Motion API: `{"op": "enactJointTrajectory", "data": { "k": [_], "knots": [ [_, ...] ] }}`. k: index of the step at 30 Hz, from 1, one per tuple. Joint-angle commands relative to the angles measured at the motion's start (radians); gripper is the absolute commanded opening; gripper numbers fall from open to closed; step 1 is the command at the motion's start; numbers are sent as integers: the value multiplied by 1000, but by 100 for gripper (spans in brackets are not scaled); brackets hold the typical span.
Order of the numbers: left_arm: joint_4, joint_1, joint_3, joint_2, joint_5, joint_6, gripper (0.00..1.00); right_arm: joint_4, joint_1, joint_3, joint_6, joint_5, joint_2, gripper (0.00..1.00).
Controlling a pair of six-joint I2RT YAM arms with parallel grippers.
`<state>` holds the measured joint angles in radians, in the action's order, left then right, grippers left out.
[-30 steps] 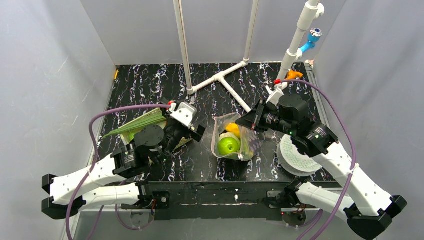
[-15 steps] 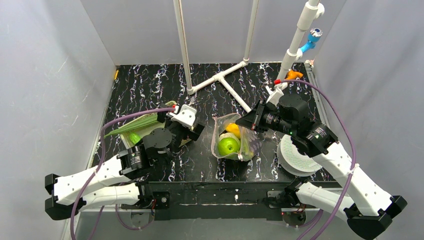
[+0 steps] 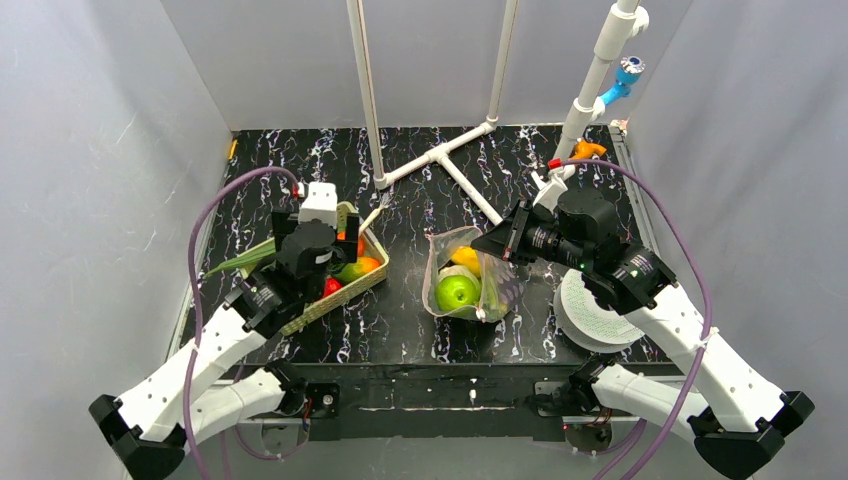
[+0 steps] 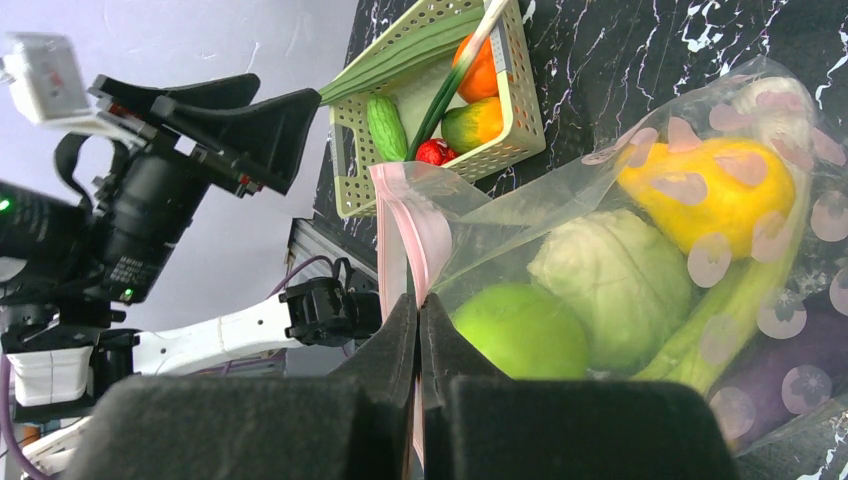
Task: Place the food in the zip-top bag and seal the zipper
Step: Place the fake fruit in the zipper food storage bag, then pick up the fake vegetable from the bin.
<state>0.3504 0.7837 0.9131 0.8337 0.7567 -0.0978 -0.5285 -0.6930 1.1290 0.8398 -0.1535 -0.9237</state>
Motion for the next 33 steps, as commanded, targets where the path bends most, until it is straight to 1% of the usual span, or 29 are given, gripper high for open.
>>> {"op": "enactJointTrajectory", "data": {
  "k": [1,4,7,9,12,15,18,21,25,28,33],
  "knots": [
    [219,-116,55,49,-43,-179,98,58,6,10,6,-7,17,1],
    [312,-205,63,107,-54,-261,98,55,6,15,0,-8,14,1],
    [354,-305,28,160,-72,-335,98,54,6,20,-5,-13,8,1],
    [348,-376,-10,187,-106,-367,98,53,6,21,-7,-16,7,1],
    [294,-493,-82,215,-156,-400,98,51,7,19,-8,-14,10,1],
    [292,-510,-95,248,-84,-472,98,50,6,13,-7,-10,18,1],
    [332,-529,-93,284,-17,-628,98,45,7,12,-7,-5,22,1],
    [343,-584,-99,310,-63,-744,98,44,7,14,-7,-6,20,1],
    [321,-657,-124,304,-116,-841,98,44,7,12,-8,-6,19,1],
    [312,-695,-134,302,-139,-887,98,44,7,11,-7,-2,18,1],
    [320,-714,-136,333,-166,-929,98,48,7,12,-8,-6,6,1]
  ]
}}
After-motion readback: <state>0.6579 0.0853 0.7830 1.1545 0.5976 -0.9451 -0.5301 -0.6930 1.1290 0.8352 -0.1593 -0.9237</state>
